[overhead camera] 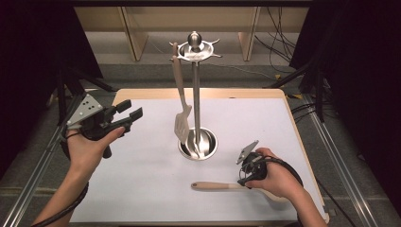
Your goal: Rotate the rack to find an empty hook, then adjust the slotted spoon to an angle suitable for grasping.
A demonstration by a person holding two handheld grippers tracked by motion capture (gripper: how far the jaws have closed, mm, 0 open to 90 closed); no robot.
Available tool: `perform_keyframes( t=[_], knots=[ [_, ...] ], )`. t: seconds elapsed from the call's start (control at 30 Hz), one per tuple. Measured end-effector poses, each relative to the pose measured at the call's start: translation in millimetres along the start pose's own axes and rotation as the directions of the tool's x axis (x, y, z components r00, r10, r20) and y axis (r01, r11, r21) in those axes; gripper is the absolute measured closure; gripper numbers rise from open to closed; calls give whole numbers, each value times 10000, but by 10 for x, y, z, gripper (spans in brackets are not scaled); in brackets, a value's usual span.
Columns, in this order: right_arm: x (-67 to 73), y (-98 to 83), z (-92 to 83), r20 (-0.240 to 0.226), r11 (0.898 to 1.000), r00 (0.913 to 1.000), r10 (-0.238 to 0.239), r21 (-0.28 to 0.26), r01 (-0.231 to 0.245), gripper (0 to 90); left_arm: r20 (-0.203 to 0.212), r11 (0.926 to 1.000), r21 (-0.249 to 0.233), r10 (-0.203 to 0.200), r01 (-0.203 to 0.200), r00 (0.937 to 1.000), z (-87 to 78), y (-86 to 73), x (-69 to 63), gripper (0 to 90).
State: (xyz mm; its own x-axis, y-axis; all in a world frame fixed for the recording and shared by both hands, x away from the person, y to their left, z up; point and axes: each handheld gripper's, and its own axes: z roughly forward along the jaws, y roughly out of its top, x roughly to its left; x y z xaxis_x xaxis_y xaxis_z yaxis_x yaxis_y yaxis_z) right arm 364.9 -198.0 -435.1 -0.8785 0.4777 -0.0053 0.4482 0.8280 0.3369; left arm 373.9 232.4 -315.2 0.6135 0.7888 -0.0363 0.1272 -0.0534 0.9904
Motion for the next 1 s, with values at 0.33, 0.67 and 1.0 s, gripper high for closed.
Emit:
perform_keyframes(
  t=[0.33,0.67,1.0],
  knots=[
    [-9,4,41,155,9996,9996,-226,196,223,515,143,10000,82,37,-38,9999,60,7,-28,465],
    [68,86,40,-135,9951,9966,-810,550,816,526,282,9999,-29,130,-129,9995,15,38,-71,464],
    [114,192,199,-760,9724,9841,-1603,1591,1707,605,221,9999,15,109,-109,9997,63,50,-35,460]
  ],
)
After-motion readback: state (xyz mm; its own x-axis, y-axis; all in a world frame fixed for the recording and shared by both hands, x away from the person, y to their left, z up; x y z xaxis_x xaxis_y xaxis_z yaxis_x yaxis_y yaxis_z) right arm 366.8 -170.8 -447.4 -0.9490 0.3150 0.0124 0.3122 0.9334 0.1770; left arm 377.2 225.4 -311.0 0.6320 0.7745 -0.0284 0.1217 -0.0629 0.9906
